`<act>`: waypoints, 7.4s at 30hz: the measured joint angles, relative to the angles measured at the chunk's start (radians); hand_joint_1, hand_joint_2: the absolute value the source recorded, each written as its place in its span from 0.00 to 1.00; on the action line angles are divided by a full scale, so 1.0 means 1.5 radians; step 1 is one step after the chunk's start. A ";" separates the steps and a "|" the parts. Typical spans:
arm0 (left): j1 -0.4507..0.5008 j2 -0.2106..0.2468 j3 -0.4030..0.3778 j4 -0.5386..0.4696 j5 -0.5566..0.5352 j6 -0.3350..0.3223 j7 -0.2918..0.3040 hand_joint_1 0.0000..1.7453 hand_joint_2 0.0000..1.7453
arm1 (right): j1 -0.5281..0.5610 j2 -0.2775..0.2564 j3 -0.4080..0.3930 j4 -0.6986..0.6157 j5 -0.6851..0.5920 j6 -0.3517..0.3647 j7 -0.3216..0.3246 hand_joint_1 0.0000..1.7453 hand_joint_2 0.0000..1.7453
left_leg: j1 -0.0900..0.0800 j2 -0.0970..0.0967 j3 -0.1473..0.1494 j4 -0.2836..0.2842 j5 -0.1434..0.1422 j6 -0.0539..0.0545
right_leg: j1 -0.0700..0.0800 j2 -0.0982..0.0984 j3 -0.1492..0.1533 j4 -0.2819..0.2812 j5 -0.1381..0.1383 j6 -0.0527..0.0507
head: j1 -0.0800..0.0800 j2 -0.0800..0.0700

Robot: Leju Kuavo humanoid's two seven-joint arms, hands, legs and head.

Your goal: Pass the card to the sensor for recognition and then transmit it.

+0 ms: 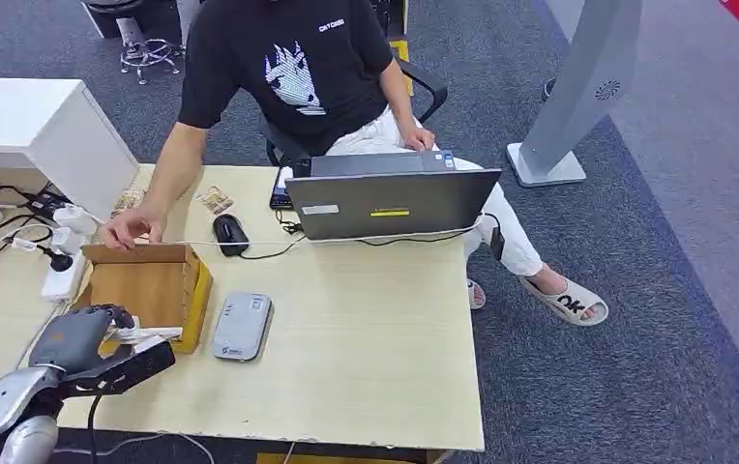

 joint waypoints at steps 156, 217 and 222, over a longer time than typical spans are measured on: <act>0.257 -0.256 0.138 -0.332 0.054 0.558 -0.199 0.00 1.00 | -0.002 0.008 -0.112 -0.004 0.083 -0.012 -0.005 0.00 1.00 | -0.002 0.003 0.000 0.000 -0.005 0.003 | -0.001 0.002 0.001 -0.001 -0.003 0.003 | 0.000 0.000; -0.070 -0.418 0.659 0.867 0.102 0.515 -0.048 0.00 1.00 | -0.020 0.046 -0.095 -0.005 0.343 -0.155 0.031 0.00 1.00 | -0.005 0.000 0.004 0.001 -0.005 0.006 | -0.004 -0.001 0.005 -0.001 -0.003 0.005 | 0.000 0.000; -0.067 -0.419 0.654 0.882 0.148 0.518 -0.113 0.00 1.00 | -0.023 0.049 -0.051 -0.004 0.380 -0.180 0.031 0.00 1.00 | -0.005 -0.001 0.003 0.001 -0.005 0.006 | -0.005 -0.002 0.004 -0.002 -0.003 0.005 | 0.001 0.000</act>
